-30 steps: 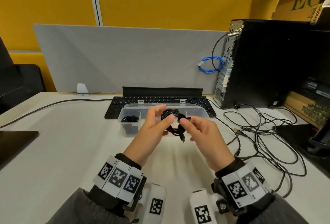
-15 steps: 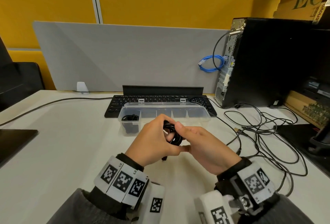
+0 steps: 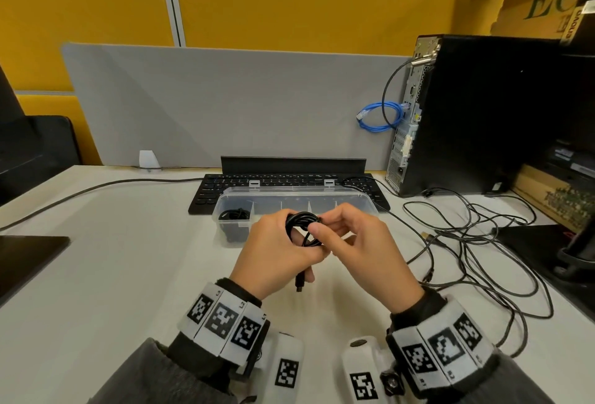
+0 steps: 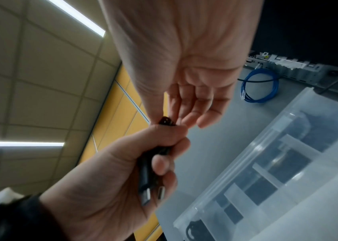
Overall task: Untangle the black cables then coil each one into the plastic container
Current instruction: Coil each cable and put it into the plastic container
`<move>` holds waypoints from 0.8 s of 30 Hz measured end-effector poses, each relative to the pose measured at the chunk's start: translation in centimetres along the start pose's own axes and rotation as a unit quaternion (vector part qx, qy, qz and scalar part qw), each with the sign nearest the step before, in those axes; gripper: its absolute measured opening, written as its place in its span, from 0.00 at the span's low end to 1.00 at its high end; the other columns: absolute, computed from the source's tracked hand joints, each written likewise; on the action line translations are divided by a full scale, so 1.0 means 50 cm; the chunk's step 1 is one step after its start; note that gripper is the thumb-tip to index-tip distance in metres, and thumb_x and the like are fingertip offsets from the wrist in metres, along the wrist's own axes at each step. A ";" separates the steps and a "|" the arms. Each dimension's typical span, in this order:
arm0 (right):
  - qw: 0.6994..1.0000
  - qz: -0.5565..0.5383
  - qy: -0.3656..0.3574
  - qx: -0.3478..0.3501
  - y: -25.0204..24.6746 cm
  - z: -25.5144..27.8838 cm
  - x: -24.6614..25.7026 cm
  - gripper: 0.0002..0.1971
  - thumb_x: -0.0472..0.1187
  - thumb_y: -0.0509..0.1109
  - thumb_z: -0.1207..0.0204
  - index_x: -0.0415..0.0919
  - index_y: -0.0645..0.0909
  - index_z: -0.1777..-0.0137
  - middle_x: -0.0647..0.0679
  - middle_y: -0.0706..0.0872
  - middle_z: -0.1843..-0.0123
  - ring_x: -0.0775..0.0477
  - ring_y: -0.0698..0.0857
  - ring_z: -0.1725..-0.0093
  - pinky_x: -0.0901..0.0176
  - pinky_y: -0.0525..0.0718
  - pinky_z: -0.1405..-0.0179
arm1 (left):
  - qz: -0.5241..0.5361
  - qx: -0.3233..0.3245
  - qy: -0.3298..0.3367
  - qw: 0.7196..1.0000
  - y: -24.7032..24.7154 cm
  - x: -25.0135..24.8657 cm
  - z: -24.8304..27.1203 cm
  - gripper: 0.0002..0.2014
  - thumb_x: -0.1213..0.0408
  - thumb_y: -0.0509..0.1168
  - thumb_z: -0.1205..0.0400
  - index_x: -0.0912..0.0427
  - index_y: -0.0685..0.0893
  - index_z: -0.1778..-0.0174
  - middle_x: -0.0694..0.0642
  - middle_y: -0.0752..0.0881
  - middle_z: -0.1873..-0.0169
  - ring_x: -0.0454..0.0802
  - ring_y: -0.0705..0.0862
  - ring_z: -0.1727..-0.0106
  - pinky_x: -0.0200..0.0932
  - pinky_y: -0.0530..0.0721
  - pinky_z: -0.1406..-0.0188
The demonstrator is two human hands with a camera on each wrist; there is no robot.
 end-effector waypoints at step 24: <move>0.976 -0.130 0.102 0.142 -0.015 0.002 0.002 0.16 0.47 0.58 0.17 0.39 0.85 0.48 0.48 0.82 0.70 0.58 0.76 0.65 0.64 0.71 0.58 | 0.255 0.111 0.003 0.961 0.025 0.005 0.004 0.19 0.56 0.59 0.21 0.65 0.80 0.40 0.59 0.83 0.66 0.53 0.79 0.68 0.42 0.78 0.69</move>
Point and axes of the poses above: each hand's wrist, its own z-axis away from the middle knuckle, its own y-axis out of the palm, x = y × z, the point moved 3 cm from there along -z, towards the middle knuckle
